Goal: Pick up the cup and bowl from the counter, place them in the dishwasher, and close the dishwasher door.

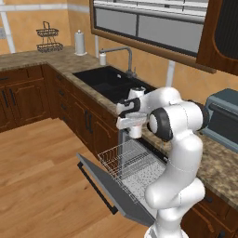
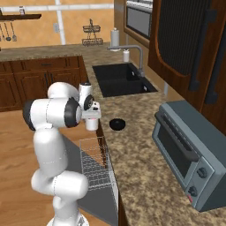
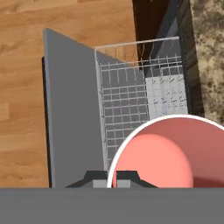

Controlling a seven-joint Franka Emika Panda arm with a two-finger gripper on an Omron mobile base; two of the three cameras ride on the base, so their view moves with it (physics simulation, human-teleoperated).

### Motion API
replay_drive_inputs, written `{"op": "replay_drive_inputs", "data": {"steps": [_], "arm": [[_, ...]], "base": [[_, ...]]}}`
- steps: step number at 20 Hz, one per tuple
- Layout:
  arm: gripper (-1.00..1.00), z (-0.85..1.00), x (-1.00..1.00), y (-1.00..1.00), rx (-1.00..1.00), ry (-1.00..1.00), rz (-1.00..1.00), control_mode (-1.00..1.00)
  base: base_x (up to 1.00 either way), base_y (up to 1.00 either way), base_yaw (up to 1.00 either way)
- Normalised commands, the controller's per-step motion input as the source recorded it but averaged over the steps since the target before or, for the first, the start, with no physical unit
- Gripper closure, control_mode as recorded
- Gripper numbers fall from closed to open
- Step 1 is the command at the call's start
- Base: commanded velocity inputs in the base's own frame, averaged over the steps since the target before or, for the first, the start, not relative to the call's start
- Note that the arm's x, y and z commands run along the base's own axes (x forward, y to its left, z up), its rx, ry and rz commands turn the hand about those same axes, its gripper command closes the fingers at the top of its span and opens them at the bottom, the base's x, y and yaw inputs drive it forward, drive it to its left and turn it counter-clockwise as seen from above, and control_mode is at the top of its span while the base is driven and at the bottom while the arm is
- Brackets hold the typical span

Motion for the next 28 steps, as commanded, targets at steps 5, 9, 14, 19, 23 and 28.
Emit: {"op": "replay_drive_inputs", "data": {"steps": [5,9,14,19,23,28], "arm": [[1.00,-0.46,-0.56,0.08,-0.01,0.00,0.00,-1.00],[1.00,-0.38,0.23,0.27,-0.06,-0.05,0.00,-1.00],[1.00,-0.54,0.53,0.30,0.00,-0.02,0.00,-1.00],[1.00,-0.50,0.42,0.10,-0.02,0.00,-0.03,-1.00],[1.00,-0.44,0.48,0.03,0.00,0.00,-0.03,-1.00],[1.00,-0.53,0.39,0.00,0.00,0.01,-0.02,-1.00]], "base": [[0.00,0.00,0.00],[0.00,0.00,0.00],[0.00,0.00,0.00],[0.00,0.00,0.00],[0.00,0.00,0.00],[0.00,0.00,0.00]]}}
